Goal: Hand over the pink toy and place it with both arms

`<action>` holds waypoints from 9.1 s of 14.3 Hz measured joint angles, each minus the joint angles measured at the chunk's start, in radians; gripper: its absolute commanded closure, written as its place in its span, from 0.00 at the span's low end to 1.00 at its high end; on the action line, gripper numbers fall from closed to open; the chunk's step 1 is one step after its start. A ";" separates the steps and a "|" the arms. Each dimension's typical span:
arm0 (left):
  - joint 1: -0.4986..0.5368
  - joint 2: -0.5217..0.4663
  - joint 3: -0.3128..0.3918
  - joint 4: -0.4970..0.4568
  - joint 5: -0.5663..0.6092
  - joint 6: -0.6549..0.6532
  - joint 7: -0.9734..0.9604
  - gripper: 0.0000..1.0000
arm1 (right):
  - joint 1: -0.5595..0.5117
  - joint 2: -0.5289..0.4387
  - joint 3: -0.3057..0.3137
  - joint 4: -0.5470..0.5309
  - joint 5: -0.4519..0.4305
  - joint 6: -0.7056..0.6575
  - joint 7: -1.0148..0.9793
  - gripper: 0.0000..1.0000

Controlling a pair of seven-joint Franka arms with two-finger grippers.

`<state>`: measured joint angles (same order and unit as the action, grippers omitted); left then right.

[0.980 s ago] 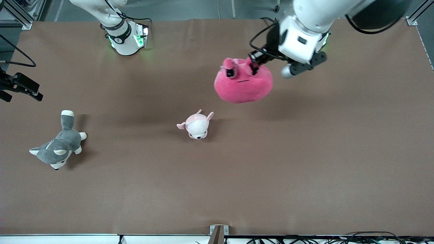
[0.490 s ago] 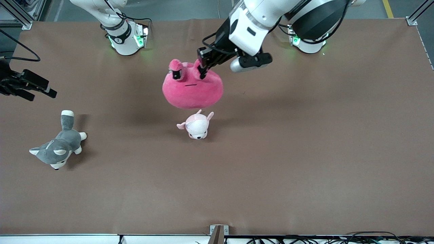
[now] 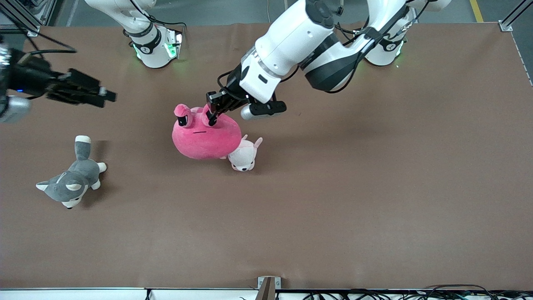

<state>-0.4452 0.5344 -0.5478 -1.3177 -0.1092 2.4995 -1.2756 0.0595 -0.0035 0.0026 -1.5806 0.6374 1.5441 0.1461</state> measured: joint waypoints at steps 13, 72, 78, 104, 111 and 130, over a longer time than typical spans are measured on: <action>-0.025 0.003 0.022 0.006 0.002 0.003 0.000 1.00 | 0.194 0.108 0.004 -0.004 -0.079 0.147 0.058 0.34; 0.901 -0.535 0.042 -0.176 0.084 -1.036 1.278 0.00 | -0.176 0.533 -0.026 0.102 -0.064 0.077 -0.632 0.00; 0.909 -0.570 0.045 -0.208 0.081 -1.015 1.290 0.00 | -0.139 0.375 -0.009 0.300 -0.375 -0.096 -0.271 0.00; 0.609 -0.538 0.389 -0.162 0.078 -0.984 1.292 0.00 | -0.101 0.078 -0.022 0.109 -0.628 0.051 -0.175 0.00; 0.381 -0.538 0.615 -0.159 0.078 -0.984 1.292 0.00 | -0.100 0.020 -0.014 0.044 -0.628 0.066 -0.180 0.00; 0.465 -0.537 0.530 -0.157 0.078 -0.984 1.292 0.00 | -0.100 0.020 -0.017 0.019 -0.638 0.096 -0.206 0.00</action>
<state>0.0196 -0.0031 -0.0180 -1.4750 -0.0313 1.5154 0.0164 -0.0408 0.0166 -0.0144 -1.5615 -0.0003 1.6405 -0.0600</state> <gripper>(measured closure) 0.000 0.000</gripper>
